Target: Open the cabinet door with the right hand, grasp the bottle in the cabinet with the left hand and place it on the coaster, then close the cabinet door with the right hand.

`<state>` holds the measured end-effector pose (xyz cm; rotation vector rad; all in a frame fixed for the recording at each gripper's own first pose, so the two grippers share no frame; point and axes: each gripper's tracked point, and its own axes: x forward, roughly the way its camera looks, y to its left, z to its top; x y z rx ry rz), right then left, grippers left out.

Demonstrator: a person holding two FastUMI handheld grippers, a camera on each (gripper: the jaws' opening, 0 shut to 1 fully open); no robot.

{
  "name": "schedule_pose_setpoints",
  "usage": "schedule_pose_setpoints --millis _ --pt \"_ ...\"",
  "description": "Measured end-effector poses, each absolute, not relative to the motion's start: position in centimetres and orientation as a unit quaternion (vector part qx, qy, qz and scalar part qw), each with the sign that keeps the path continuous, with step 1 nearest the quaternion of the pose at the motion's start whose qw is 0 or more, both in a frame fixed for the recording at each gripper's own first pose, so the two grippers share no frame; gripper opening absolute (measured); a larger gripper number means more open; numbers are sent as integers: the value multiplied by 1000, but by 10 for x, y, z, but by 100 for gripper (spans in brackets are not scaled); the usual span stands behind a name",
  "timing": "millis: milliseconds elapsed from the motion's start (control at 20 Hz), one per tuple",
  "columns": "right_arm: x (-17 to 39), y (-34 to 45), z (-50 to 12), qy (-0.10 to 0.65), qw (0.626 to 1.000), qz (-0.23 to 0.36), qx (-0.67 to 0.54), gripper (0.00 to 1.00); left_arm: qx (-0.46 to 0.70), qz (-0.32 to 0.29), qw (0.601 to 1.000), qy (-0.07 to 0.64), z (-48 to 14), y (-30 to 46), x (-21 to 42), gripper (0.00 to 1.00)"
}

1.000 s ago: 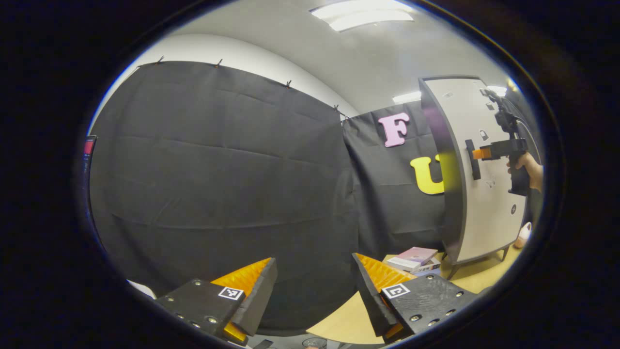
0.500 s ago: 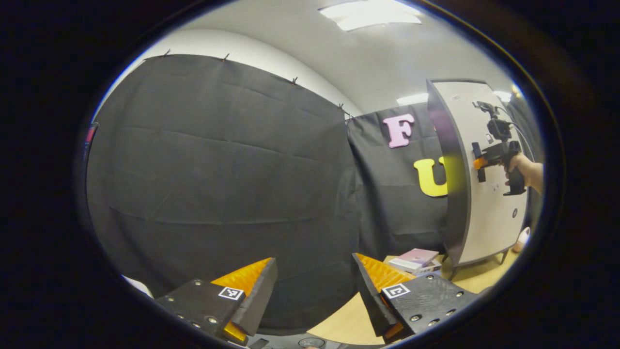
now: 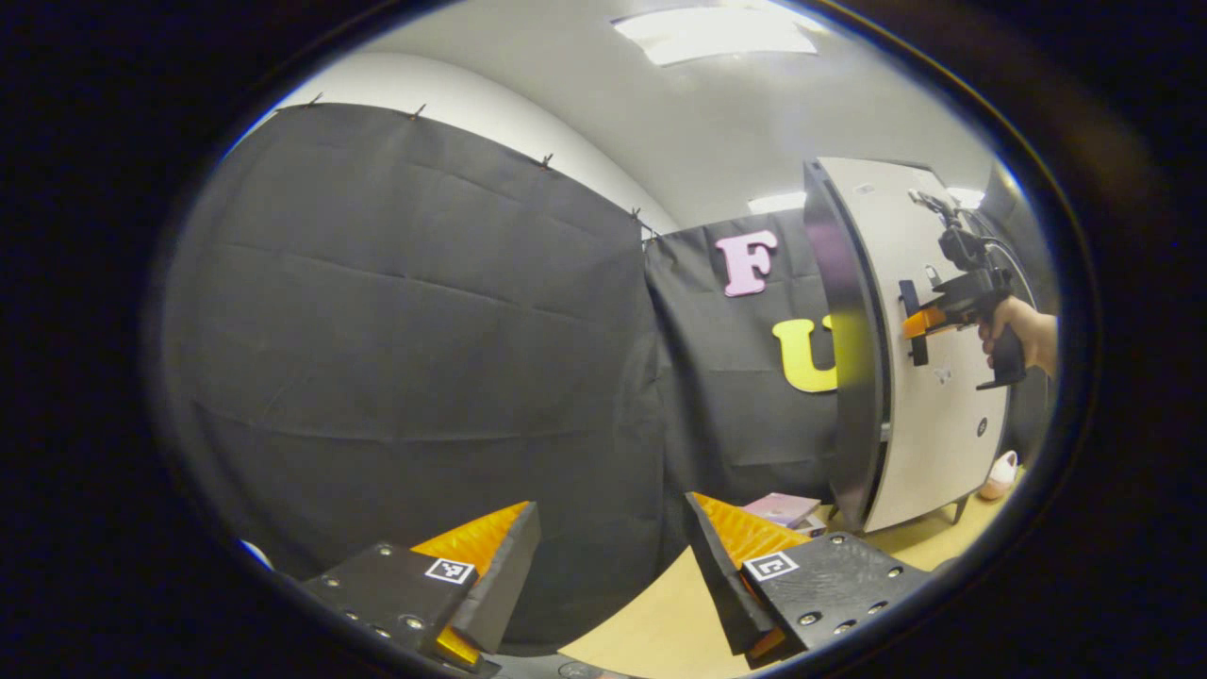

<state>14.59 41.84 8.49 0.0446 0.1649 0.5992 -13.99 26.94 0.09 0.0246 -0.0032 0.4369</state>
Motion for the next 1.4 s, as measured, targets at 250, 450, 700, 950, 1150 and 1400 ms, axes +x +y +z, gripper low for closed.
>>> schedule_pose_setpoints --millis 250,450,700,950,1150,1400 --pt "131 412 88 83 939 333 31 21 12 182 983 -3 6 235 -118 88" --pt "126 407 87 93 929 357 28 21 11 155 988 -5 10 207 -103 88" --pt "120 398 87 99 918 383 25 20 8 128 992 -9 13 176 -88 88" --pt "110 388 90 96 908 407 31 21 10 109 994 -12 18 149 -76 92" --pt "106 381 90 94 903 418 30 20 12 97 995 -17 24 130 -69 92" --pt "106 371 90 88 899 427 37 20 16 77 997 -20 27 103 -60 92"
